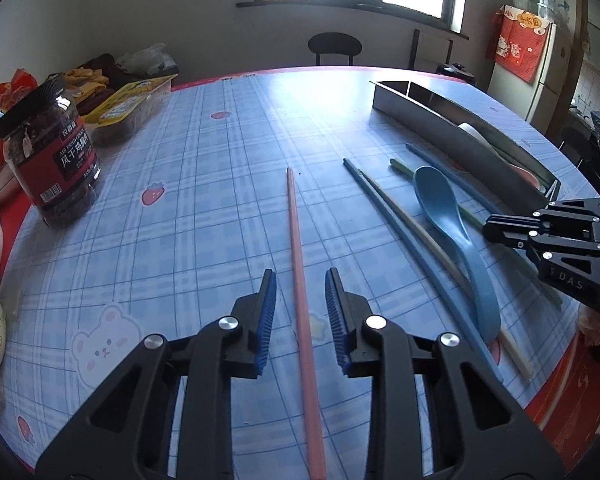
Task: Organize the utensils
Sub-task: 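Hold the green chopstick in the right gripper while the left gripper grasps the other pink chopstick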
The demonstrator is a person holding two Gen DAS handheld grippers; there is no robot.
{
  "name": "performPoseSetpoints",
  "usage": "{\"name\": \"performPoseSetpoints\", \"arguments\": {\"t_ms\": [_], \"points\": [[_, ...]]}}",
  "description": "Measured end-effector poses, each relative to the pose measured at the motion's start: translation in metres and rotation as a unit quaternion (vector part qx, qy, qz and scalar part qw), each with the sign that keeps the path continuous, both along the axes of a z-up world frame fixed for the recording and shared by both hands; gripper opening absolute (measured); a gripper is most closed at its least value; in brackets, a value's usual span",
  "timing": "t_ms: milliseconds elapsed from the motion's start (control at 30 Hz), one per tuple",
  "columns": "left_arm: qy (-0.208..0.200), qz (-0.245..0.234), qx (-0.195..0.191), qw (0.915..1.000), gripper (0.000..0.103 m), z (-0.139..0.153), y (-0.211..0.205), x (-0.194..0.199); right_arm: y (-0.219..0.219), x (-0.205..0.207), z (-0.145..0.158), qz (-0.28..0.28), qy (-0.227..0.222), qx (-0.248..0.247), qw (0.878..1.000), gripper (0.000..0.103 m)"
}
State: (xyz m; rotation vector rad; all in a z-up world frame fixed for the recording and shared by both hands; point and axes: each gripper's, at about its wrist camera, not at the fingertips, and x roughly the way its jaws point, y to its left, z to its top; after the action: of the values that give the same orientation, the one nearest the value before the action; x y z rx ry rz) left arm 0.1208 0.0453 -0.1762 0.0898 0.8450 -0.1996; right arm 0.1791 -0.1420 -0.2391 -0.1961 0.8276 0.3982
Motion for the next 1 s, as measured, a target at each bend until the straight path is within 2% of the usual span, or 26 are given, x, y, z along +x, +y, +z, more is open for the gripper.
{"name": "performPoseSetpoints", "arguments": {"t_ms": [367, 567, 633, 700, 1000], "points": [[0.02, 0.002, 0.031, 0.9993, 0.023, -0.009, -0.008, 0.007, 0.0, 0.0, 0.0, 0.001, -0.001, -0.002, 1.0, 0.006], [0.02, 0.004, 0.032, 0.9993, 0.023, -0.01, -0.009, 0.006, -0.001, 0.001, -0.001, 0.001, 0.003, 0.005, 1.0, 0.006], [0.019, 0.005, 0.034, 0.9992, 0.02, -0.009, -0.009, 0.006, -0.001, 0.001, -0.001, 0.001, 0.003, 0.006, 1.0, 0.006], [0.019, 0.007, 0.035, 0.9992, 0.011, -0.009, -0.009, 0.006, -0.001, 0.001, -0.001, 0.003, 0.004, 0.007, 1.0, 0.007], [0.008, 0.015, 0.02, 0.9997, 0.01, -0.005, -0.003, 0.002, -0.001, 0.001, 0.0, 0.003, 0.004, 0.007, 1.0, 0.007]]}}
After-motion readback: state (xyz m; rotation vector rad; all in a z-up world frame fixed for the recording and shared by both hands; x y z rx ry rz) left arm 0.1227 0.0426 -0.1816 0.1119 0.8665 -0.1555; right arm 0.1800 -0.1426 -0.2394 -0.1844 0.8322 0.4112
